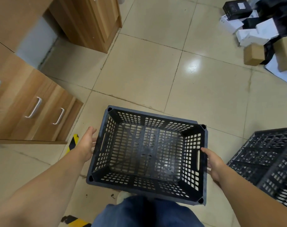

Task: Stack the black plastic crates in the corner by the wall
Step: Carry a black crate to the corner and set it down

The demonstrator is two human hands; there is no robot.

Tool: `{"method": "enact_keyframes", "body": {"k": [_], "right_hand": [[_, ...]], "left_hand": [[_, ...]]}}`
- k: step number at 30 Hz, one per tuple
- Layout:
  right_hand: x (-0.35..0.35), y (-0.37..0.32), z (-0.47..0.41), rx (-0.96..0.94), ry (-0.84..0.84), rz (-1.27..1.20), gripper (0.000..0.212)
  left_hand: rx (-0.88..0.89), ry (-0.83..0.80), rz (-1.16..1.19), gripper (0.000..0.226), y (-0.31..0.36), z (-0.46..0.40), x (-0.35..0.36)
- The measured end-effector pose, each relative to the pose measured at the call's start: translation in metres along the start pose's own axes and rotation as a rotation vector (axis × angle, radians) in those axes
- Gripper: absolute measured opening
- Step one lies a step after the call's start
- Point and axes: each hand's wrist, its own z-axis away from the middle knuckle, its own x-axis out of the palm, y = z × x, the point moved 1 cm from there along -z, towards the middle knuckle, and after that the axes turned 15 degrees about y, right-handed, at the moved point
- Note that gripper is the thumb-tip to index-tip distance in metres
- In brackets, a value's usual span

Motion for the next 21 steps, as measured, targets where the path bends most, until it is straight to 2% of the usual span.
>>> {"method": "enact_keyframes", "body": {"k": [5, 10, 14, 21], "right_hand": [[-0.030, -0.017, 0.060, 0.030, -0.033, -0.049, 0.036], [-0.068, -0.041, 0.127, 0.114, -0.028, -0.089, 0.069], [-0.093, -0.066, 0.195, 0.113, -0.052, -0.095, 0.074], [-0.120, -0.096, 0.284, 0.065, -0.070, -0.051, 0.075]], "left_hand": [[-0.115, 0.015, 0.049, 0.065, 0.016, 0.048, -0.045], [-0.174, -0.048, 0.097, 0.077, 0.041, 0.106, -0.097], [-0.217, -0.101, 0.129, 0.078, 0.060, 0.157, -0.147], [-0.212, -0.071, 0.105, 0.076, 0.069, 0.217, -0.222]]}}
